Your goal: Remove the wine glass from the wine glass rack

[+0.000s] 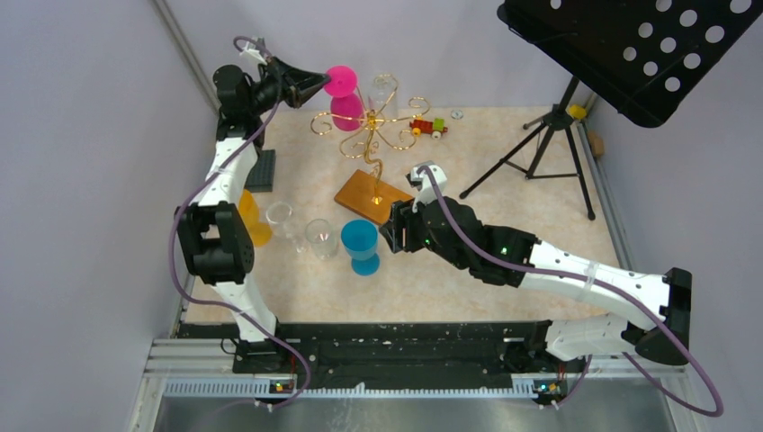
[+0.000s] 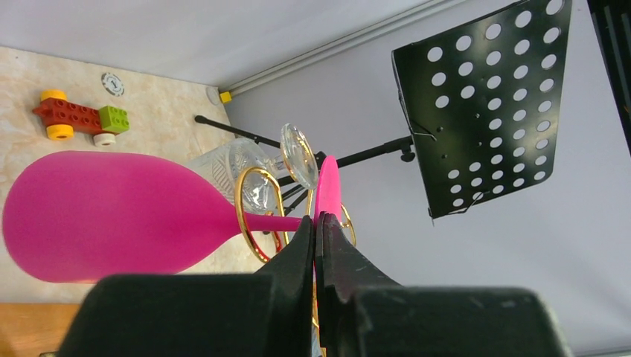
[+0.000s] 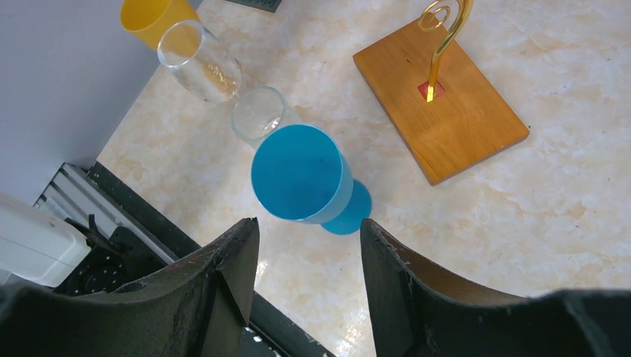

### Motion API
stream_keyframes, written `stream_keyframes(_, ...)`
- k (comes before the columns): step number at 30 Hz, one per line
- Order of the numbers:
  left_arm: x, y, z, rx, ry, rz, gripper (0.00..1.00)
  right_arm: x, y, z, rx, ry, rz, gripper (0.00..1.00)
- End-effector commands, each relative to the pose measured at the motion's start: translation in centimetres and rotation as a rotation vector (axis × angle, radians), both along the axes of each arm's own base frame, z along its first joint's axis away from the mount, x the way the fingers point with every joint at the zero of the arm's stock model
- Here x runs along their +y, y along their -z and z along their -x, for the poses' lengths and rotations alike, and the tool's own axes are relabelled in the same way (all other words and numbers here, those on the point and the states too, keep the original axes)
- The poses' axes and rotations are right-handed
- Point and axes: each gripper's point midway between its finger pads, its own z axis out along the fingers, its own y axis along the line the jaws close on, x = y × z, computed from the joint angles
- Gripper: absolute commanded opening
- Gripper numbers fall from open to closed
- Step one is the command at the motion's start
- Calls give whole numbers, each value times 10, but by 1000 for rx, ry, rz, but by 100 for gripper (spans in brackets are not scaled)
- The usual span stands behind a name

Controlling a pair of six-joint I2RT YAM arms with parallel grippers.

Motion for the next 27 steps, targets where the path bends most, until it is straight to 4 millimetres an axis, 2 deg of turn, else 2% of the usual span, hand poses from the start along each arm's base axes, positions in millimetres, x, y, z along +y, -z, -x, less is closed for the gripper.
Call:
stream_keyframes(1, -10, -22, 4, -88, 26, -14, 0, 4, -5, -3, -2, 0, -26, 54)
stream_keyframes(5, -12, -17, 3, -80, 39, -17, 0, 7, -6, -2, 0, -12, -34, 54)
stream_keyframes(15, -9, -23, -10, -89, 1, -13, 0, 8, -6, 0, 6, -20, -36, 55)
stream_keyframes(27, -2, -12, -18, -52, -83, -37, 0, 7, -7, 0, 8, -16, -39, 55)
